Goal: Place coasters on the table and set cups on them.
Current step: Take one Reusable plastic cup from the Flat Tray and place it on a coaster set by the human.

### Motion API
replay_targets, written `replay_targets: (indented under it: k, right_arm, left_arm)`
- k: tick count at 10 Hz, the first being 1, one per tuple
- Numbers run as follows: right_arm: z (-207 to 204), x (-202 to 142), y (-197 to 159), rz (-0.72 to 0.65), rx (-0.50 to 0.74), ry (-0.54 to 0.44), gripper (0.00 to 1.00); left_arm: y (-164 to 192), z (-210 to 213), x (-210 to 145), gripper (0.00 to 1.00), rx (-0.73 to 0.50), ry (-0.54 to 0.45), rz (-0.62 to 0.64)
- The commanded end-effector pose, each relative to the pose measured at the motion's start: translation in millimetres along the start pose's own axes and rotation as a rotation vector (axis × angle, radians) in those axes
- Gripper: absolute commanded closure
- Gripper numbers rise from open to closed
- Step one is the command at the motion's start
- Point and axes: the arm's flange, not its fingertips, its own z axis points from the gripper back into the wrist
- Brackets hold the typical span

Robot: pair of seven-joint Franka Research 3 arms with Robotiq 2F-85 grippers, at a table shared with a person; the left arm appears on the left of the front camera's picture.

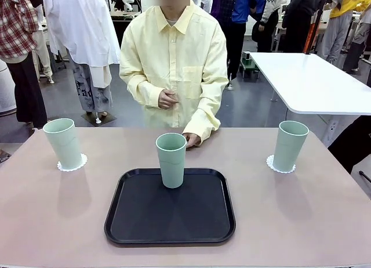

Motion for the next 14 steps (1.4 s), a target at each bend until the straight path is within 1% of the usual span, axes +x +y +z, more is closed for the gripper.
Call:
replay_targets:
  k: [1, 14]
  right_arm:
    - [0.6, -0.3, -0.9, -0.004, 0.000, -0.002, 0.00]
    - [0.6, -0.3, -0.9, -0.004, 0.000, -0.002, 0.00]
  left_arm:
    - [-2.4, 1.1, -0.1, 0.00, -0.005, -0.003, -0.004]
    - [-2.4, 1.1, -0.1, 0.00, -0.005, -0.003, -0.004]
